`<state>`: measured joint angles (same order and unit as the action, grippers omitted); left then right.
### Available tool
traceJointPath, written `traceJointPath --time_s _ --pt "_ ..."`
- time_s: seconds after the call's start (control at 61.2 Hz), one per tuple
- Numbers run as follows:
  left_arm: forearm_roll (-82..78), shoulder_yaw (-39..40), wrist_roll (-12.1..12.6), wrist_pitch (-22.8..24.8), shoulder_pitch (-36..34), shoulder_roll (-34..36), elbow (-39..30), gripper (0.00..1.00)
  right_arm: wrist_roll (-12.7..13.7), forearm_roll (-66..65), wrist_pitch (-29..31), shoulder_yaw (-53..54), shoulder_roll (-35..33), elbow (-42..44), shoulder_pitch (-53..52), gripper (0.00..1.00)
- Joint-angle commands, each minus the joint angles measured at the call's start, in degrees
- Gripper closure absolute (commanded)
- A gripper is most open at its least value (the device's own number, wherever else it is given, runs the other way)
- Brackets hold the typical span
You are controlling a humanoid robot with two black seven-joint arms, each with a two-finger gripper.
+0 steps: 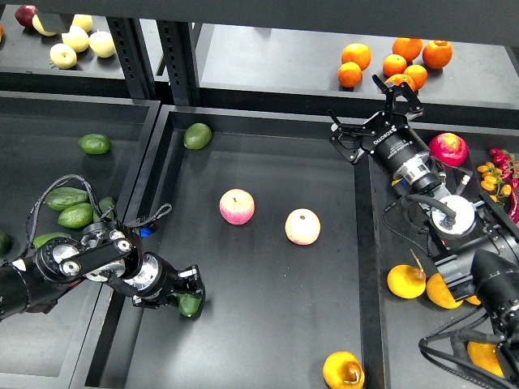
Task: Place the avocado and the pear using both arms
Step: 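Lift the avocado and carry it into the avocado bin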
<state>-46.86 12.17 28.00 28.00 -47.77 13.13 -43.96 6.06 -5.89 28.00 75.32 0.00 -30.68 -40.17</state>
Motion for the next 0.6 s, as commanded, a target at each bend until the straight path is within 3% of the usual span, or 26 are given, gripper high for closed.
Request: traceJointPath --time_s 0.0,0.327,0.588 --pt "0.01 1.27 0.0 0.0 -0.92 1.01 -0.51 0.65 0.0 0.0 0.0 0.0 0.0 0.0 0.0 0.0" --pt "3.17 3.29 0.0 0.0 -7.07 10.68 -1.48 0.72 0.0 0.0 0.0 0.0 0.0 -0.08 0.35 0.0" --pt "4.23 3.73 0.0 0.0 -7.16 18.94 -0.87 0.72 0.0 0.0 0.0 -0.17 0.0 -0.08 0.35 0.0"
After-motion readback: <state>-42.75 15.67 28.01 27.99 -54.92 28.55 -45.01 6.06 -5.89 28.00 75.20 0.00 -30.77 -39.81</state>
